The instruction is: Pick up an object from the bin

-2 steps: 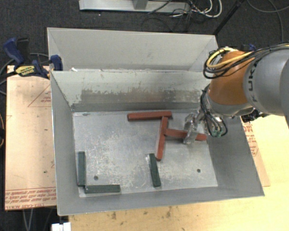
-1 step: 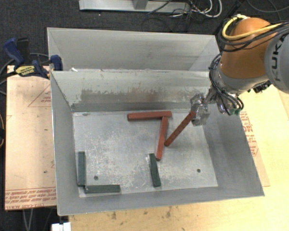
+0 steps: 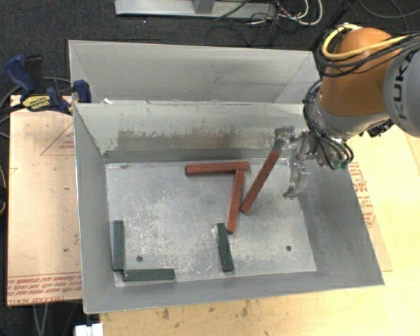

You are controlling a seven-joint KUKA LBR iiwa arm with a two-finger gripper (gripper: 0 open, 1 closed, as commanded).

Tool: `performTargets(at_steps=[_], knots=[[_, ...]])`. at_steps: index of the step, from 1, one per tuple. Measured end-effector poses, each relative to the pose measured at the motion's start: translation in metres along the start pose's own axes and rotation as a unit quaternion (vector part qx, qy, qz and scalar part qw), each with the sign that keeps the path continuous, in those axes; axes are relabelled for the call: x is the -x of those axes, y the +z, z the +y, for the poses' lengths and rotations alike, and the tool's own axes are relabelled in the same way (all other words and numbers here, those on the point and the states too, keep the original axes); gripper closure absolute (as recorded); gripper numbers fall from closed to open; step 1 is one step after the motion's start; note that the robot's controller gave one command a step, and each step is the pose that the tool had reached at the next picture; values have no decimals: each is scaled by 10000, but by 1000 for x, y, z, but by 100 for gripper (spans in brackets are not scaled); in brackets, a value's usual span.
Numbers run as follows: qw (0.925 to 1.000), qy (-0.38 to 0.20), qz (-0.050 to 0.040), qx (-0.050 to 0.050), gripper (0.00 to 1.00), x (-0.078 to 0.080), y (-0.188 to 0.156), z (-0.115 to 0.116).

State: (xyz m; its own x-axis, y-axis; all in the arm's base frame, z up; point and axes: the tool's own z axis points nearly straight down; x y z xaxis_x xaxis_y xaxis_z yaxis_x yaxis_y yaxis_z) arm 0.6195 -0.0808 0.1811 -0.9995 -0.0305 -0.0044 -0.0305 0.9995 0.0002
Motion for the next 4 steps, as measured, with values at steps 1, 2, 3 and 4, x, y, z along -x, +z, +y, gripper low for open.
performTargets(at_steps=[1, 2, 3, 4], knots=[[9992, -393, 39, 10, 0, 18, 116, 2], [9832, -1826, 2, 19, 0, -2, 73, 83], [9687, -2483, -12, 1, 0, 34, 108, 96], [9688, -2476, -54, -3, 100, 38, 101, 96]])
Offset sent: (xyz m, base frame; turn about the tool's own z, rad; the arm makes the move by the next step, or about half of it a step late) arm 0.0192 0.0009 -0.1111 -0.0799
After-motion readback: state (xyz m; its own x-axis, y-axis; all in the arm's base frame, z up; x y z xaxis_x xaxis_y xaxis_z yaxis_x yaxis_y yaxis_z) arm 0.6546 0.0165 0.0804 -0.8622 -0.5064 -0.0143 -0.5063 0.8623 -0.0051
